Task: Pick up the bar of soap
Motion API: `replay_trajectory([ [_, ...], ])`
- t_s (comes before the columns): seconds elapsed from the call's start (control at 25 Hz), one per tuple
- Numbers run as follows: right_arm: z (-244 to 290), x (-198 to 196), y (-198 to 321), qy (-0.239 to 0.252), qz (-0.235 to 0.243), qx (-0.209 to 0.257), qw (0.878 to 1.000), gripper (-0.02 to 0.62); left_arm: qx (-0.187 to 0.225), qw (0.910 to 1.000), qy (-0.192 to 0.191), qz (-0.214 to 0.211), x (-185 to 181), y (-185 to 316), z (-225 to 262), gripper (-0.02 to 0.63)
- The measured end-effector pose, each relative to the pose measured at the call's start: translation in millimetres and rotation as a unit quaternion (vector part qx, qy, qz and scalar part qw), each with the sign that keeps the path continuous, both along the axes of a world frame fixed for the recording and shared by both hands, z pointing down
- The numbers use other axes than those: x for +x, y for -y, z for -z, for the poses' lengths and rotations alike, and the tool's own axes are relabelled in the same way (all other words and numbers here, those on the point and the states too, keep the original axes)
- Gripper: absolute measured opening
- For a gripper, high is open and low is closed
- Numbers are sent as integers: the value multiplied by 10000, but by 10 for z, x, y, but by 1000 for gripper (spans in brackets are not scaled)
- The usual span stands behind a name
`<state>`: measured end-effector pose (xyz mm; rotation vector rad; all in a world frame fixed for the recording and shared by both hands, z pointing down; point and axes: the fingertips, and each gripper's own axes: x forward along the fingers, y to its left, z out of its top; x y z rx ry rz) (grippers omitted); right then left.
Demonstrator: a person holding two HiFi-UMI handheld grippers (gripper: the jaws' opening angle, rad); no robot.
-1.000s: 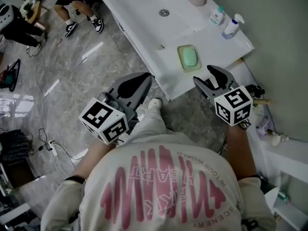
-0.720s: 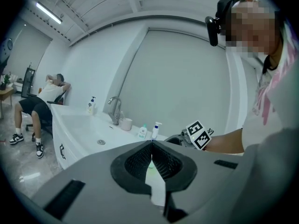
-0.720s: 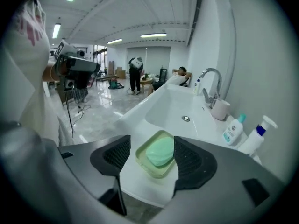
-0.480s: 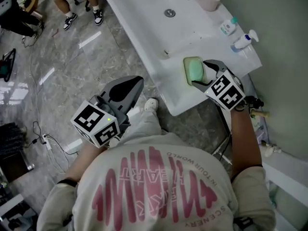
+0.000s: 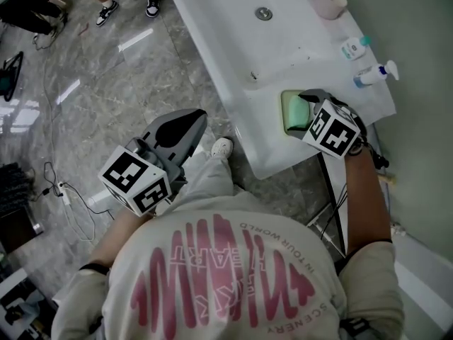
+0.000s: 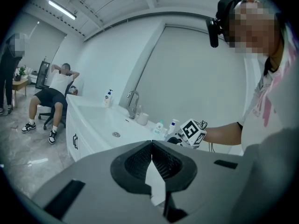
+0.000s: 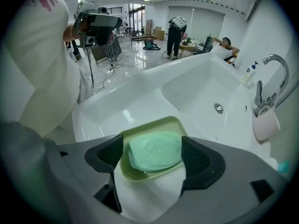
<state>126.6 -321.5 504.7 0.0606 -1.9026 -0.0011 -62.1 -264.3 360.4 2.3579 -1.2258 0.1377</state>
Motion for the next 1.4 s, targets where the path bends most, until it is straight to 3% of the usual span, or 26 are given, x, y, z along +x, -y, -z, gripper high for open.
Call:
replay_trajectory([
  [0.24,-108,38,89,-390,200,-99,9990,382,-62,10000,-12,-4,-33,78,-46,8],
  [0.56,-162,17,73,-550,411,-292,9972,387,-122,9999,-34,53,-118,133,-88,8],
  [0.8,-202,39,80,-649,84,-528,9965,400,-125,9999,-48,8,-80,161,-118,8],
  [1.0,-203,54,86,-745,93,-584,9955,402,-153,9999,-53,32,-92,144,-134,8],
  [1.4,-124,46,146,-203,-432,-527,9975,400,-125,9999,-15,27,-119,110,-103,8],
])
